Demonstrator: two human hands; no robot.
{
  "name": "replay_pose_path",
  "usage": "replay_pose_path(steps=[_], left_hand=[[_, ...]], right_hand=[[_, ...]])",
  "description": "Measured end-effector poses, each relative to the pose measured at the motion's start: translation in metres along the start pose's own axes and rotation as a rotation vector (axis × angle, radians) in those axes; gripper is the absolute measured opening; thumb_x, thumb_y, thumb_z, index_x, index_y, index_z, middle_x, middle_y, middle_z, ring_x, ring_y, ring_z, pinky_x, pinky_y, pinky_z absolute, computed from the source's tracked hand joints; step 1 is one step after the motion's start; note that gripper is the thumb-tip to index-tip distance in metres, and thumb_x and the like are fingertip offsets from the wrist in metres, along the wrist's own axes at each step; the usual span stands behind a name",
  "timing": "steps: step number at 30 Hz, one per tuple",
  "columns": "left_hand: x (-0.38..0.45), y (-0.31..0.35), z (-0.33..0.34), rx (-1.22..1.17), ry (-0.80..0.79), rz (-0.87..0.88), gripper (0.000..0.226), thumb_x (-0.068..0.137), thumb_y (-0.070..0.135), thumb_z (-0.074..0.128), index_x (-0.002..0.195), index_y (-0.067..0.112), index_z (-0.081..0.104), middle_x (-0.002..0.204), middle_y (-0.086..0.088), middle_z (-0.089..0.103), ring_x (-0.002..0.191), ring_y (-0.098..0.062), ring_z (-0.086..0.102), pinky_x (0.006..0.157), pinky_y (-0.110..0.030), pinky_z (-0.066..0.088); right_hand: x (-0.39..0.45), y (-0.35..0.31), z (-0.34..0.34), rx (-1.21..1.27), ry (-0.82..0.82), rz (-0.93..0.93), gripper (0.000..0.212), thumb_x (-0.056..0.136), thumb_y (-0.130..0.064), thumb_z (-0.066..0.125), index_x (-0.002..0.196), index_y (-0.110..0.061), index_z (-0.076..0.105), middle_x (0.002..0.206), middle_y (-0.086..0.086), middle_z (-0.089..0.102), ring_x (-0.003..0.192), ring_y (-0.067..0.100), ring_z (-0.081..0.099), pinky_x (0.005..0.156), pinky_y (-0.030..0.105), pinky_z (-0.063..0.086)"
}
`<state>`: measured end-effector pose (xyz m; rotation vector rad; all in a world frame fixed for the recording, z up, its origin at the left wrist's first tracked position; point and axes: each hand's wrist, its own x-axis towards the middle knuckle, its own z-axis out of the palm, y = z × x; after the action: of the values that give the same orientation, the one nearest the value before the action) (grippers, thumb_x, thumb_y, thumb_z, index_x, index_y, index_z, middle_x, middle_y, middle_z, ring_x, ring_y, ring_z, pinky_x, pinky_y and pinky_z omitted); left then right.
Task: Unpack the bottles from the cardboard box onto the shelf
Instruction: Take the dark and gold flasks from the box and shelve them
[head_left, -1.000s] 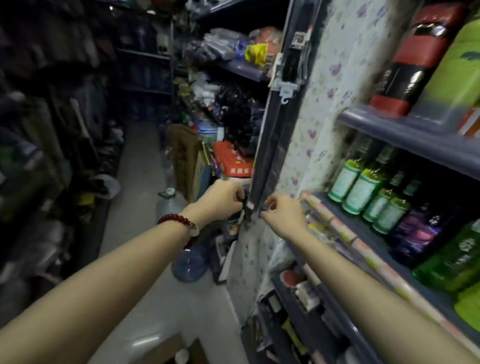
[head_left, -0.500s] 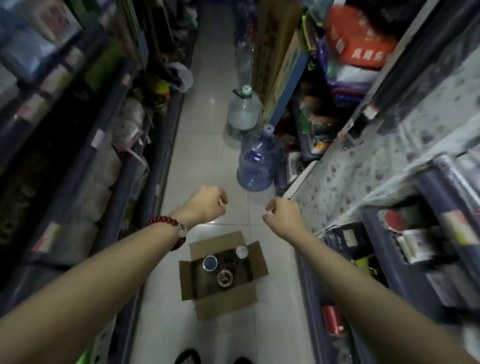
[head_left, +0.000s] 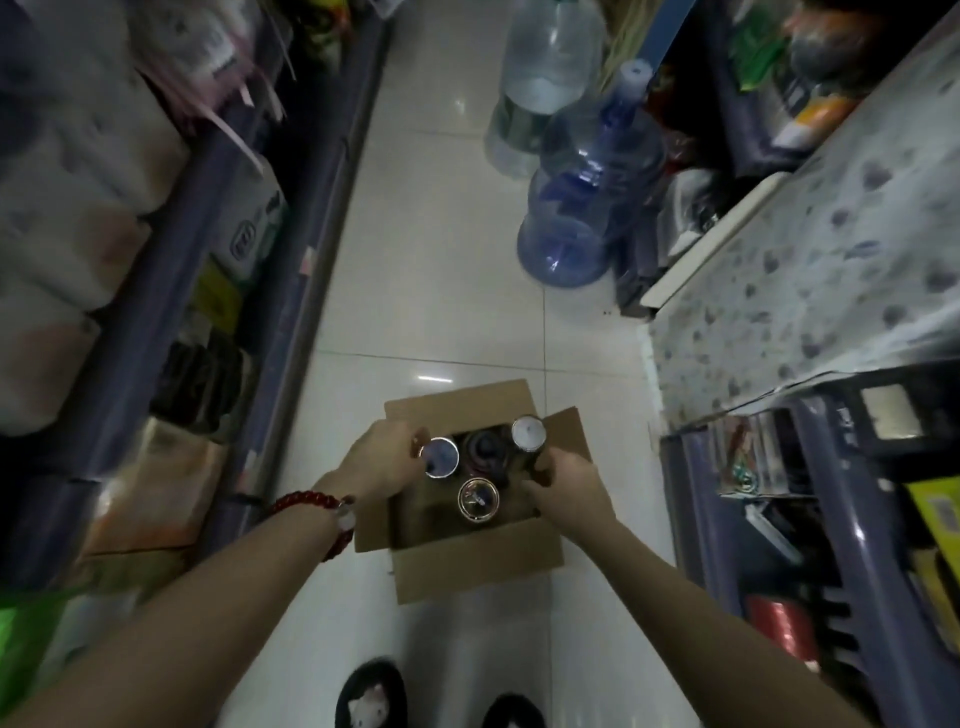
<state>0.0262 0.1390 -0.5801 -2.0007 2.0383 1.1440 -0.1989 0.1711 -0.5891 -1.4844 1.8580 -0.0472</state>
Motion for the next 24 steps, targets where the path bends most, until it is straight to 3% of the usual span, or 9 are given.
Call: replay_pose_path(steps=[5,8,10,13,16,19,22,24], left_hand=[[0.046,-0.051,0.078,-0.086,0.134,-0.021,0.021,0.091,0.022,0.053,0.104,0.012,0.066,0.102,-0.01,0.068,0.098,-0.028,0.061,0.073,-0.028,0.038],[0.071,-0.071,0.116,-0.168,0.174,0.007,0.026,0.091,0.024,0.055,0.113,0.011,0.06,0.111,-0.012,0.064,0.102,-0.027,0.057,0.078,-0.027,0.037],[0.086,-0.079,0.135,-0.196,0.195,0.02,0.042,0.089,0.027,0.06,0.128,0.014,0.053,0.125,-0.012,0.056,0.112,-0.026,0.053,0.089,-0.029,0.04],[0.099,-0.085,0.157,-0.305,0.233,0.062,0.07,0.082,0.026,0.071,0.142,0.017,0.037,0.141,-0.009,0.041,0.127,-0.024,0.044,0.103,-0.029,0.035],[0.107,-0.092,0.175,-0.399,0.25,0.128,0.089,0.073,0.015,0.078,0.147,0.021,0.029,0.147,-0.006,0.036,0.135,-0.019,0.036,0.111,-0.026,0.03],[0.112,-0.098,0.19,-0.42,0.263,0.117,0.105,0.068,0.01,0.083,0.15,0.026,0.02,0.151,-0.004,0.033,0.137,-0.017,0.034,0.107,-0.021,0.027],[0.12,-0.104,0.199,-0.529,0.305,0.072,0.112,0.063,0.012,0.087,0.15,0.028,0.018,0.149,0.0,0.04,0.134,-0.017,0.04,0.105,-0.023,0.031],[0.125,-0.108,0.203,-0.575,0.332,0.05,0.104,0.061,0.013,0.088,0.145,0.025,0.028,0.137,0.003,0.052,0.127,-0.015,0.047,0.102,-0.024,0.036]], right_hand=[[0.039,0.047,0.092,0.098,-0.005,0.002,0.034,0.084,-0.034,0.068,0.103,-0.009,0.055,0.096,0.006,0.05,0.085,0.021,0.049,0.064,0.026,0.033],[0.055,0.065,0.134,0.187,0.015,-0.017,0.047,0.085,-0.039,0.068,0.12,-0.013,0.051,0.113,0.007,0.051,0.105,0.023,0.052,0.078,0.028,0.042],[0.064,0.072,0.158,0.259,0.05,-0.019,0.06,0.082,-0.042,0.071,0.129,-0.016,0.045,0.127,0.008,0.049,0.117,0.023,0.05,0.091,0.032,0.045],[0.071,0.079,0.185,0.383,0.17,-0.026,0.076,0.072,-0.042,0.079,0.133,-0.02,0.038,0.133,0.004,0.047,0.123,0.022,0.047,0.095,0.033,0.044],[0.072,0.083,0.209,0.427,0.258,-0.047,0.094,0.061,-0.047,0.084,0.137,-0.03,0.031,0.136,-0.002,0.047,0.126,0.019,0.045,0.101,0.038,0.044],[0.069,0.086,0.23,0.544,0.293,-0.005,0.113,0.055,-0.042,0.088,0.144,-0.042,0.018,0.146,-0.005,0.044,0.131,0.015,0.042,0.105,0.032,0.039],[0.072,0.081,0.246,0.677,0.363,0.107,0.129,0.051,-0.034,0.092,0.15,-0.036,0.009,0.149,-0.002,0.044,0.135,0.02,0.043,0.109,0.036,0.038],[0.078,0.073,0.255,0.62,0.406,0.162,0.128,0.049,-0.034,0.093,0.151,-0.025,0.016,0.146,0.003,0.046,0.134,0.025,0.043,0.111,0.042,0.037]])
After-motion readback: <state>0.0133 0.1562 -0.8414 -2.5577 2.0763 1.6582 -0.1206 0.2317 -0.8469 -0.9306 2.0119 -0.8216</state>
